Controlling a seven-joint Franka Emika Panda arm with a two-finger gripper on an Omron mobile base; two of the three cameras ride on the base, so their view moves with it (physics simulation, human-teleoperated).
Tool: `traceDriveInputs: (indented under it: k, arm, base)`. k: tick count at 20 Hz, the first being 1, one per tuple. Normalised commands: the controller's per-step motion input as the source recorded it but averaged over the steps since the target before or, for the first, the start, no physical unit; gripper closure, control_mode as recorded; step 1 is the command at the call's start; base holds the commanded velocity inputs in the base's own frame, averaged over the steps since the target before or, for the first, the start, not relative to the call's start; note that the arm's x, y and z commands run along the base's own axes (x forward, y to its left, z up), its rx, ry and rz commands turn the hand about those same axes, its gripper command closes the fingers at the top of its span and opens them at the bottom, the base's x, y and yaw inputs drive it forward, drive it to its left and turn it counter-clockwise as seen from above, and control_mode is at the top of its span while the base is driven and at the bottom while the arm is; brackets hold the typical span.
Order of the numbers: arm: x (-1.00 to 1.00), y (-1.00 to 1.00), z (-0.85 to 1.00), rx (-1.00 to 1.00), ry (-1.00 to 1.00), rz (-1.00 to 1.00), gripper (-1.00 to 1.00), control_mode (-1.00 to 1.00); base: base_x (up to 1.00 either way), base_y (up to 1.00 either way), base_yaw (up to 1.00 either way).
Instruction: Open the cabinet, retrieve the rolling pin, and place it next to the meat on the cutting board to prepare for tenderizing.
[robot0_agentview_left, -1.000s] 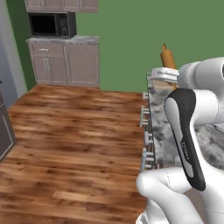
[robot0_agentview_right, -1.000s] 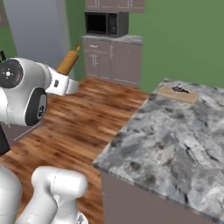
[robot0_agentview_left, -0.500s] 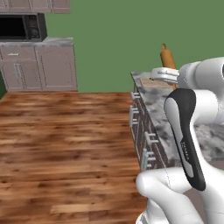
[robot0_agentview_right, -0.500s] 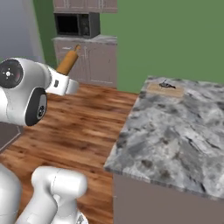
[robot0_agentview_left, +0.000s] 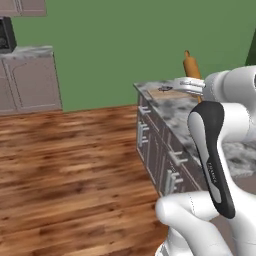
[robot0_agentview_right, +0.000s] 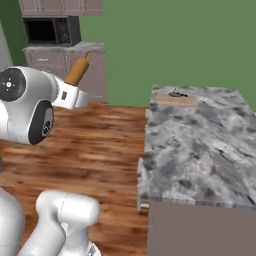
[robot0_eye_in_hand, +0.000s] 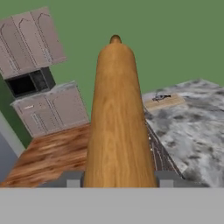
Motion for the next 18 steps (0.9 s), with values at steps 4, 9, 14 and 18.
traceDriveInputs:
  k: [4, 9, 14, 18]
  arm:
    - [0.00, 0.00, 0.00, 0.00, 0.00, 0.00, 1.00, 1.00]
    - [0.00, 0.00, 0.00, 0.00, 0.00, 0.00, 1.00, 1.00]
    - [0.00, 0.00, 0.00, 0.00, 0.00, 0.00, 1.00, 1.00]
    - [0.00, 0.00, 0.00, 0.00, 0.00, 0.00, 1.00, 1.00]
  base:
    - [0.48, 0.65, -0.38]
    - [0.51, 0.65, -0.38]
    - [0.48, 0.65, -0.37]
    - [0.43, 0.67, -0.36]
